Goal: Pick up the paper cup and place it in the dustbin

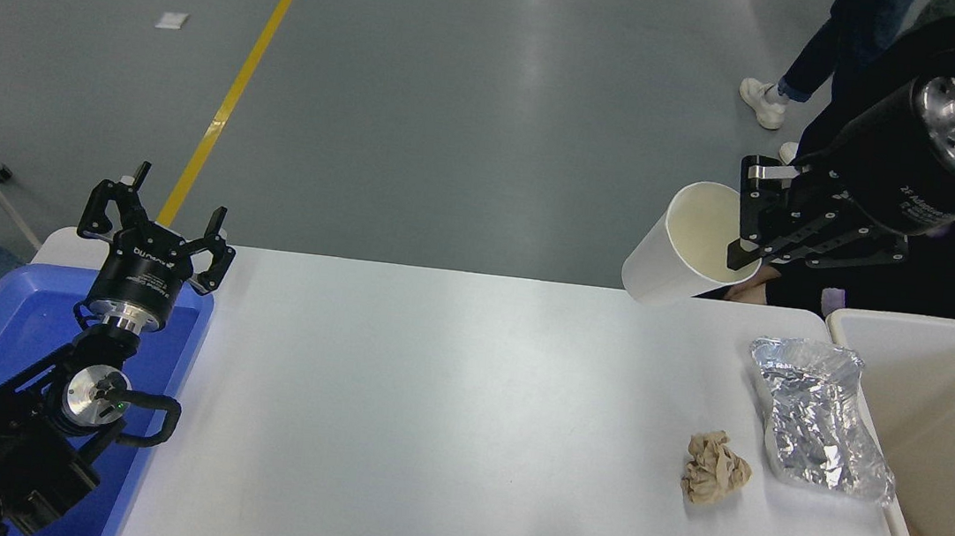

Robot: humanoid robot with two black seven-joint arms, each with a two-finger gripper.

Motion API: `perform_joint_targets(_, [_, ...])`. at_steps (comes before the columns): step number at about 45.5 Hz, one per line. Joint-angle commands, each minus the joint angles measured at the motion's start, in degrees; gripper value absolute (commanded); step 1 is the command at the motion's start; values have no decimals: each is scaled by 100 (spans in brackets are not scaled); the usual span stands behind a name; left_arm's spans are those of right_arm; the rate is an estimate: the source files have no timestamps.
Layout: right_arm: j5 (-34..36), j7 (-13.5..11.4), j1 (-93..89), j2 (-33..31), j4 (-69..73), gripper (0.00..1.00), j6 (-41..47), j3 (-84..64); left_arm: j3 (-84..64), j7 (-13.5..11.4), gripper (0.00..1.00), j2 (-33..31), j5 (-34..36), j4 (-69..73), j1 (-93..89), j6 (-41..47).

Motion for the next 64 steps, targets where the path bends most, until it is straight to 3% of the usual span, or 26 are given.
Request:
perform_joint_targets(1, [39, 3, 226, -30, 19, 0, 27, -92, 0, 0, 98, 0, 1, 0, 1, -1])
perform_joint_targets(22, [-49, -5, -257, -82, -43, 0, 27, -1453, 0, 0, 98, 0, 1, 0, 1, -1])
perform_joint_targets(30, [-128, -5, -608, -566, -52, 0, -34, -2043, 0, -9, 98, 0, 1, 0, 1, -1])
perform_joint_targets(42, [-260, -14, -1328, -1567, -420, 0, -2019, -2421, -9, -9, 98, 0, 1, 0, 10, 7])
perform_joint_targets(51, [-638, -5, -3163, -2367, -1562, 0, -3628, -1746, -9, -9, 98, 0, 1, 0, 10, 8])
perform_joint_targets(64, [-647, -5, -6881, -2359, -4005, 0, -4112, 539, -9, -9, 98, 0, 0, 0, 10, -1])
